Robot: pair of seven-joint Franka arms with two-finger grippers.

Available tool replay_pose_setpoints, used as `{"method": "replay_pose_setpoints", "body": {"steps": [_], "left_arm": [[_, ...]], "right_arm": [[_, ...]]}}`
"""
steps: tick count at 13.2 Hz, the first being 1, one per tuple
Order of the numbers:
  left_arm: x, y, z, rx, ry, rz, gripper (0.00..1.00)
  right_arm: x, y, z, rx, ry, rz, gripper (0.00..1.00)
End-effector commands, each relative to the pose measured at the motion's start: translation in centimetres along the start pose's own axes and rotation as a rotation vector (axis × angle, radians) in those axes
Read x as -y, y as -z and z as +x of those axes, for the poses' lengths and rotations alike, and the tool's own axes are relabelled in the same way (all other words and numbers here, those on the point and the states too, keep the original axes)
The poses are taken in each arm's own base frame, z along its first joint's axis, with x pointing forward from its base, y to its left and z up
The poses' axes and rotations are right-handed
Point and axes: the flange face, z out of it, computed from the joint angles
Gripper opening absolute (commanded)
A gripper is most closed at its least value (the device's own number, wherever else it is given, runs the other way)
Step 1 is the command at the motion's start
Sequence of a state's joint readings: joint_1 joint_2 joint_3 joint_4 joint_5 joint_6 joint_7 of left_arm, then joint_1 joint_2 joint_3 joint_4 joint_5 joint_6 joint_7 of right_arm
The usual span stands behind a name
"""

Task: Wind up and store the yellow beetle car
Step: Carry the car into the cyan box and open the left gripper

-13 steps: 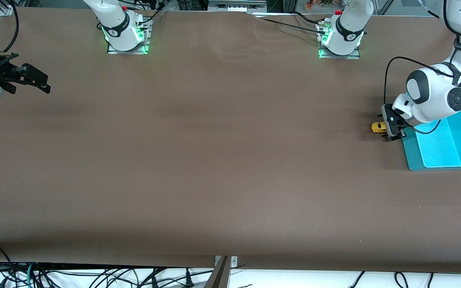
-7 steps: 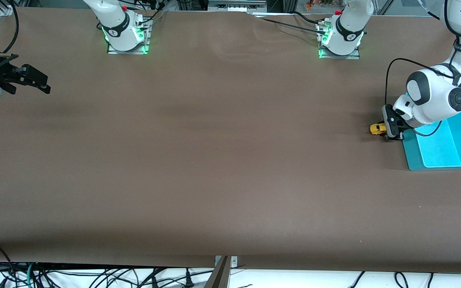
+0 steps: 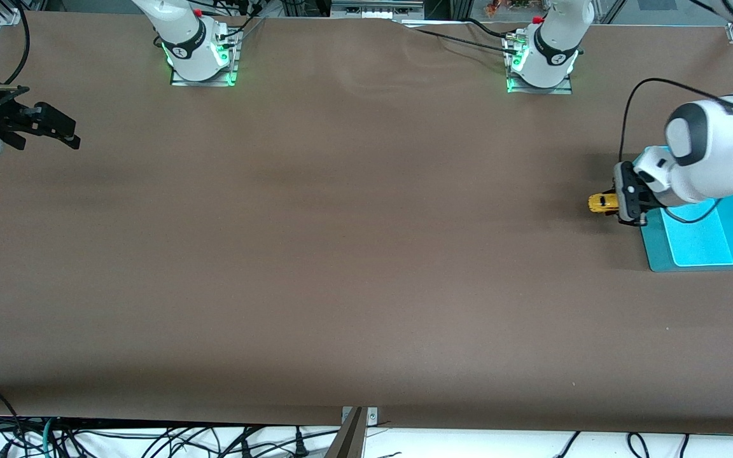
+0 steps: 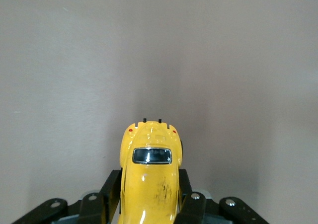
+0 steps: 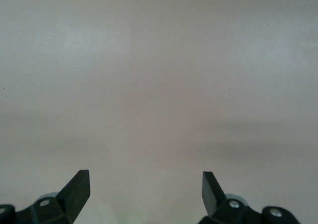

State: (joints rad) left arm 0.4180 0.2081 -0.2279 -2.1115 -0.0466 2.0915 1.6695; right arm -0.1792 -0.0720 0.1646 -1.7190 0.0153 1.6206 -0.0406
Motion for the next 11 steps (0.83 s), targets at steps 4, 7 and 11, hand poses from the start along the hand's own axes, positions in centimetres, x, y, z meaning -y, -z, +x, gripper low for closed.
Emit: {"method": "replay_pose_setpoints", "body": {"steps": [4, 7, 11], "left_arm": [[4.2, 8.8, -7.9, 0.041, 0.057, -0.076, 0.21], [3.3, 6.4, -16.1, 0.107, 0.016, -0.140, 0.21], [3.9, -0.8, -24.0, 0.080, 0.002, -0.108, 0.22]], "right_arm": [[-0.2, 0.5, 0.0, 0.004, -0.006, 0.005, 1.00], [-0.4, 0.5, 0.0, 0.004, -0.009, 0.005, 1.00], [-0.4, 0.4, 0.1, 0.005, -0.009, 0.007, 1.00]]}}
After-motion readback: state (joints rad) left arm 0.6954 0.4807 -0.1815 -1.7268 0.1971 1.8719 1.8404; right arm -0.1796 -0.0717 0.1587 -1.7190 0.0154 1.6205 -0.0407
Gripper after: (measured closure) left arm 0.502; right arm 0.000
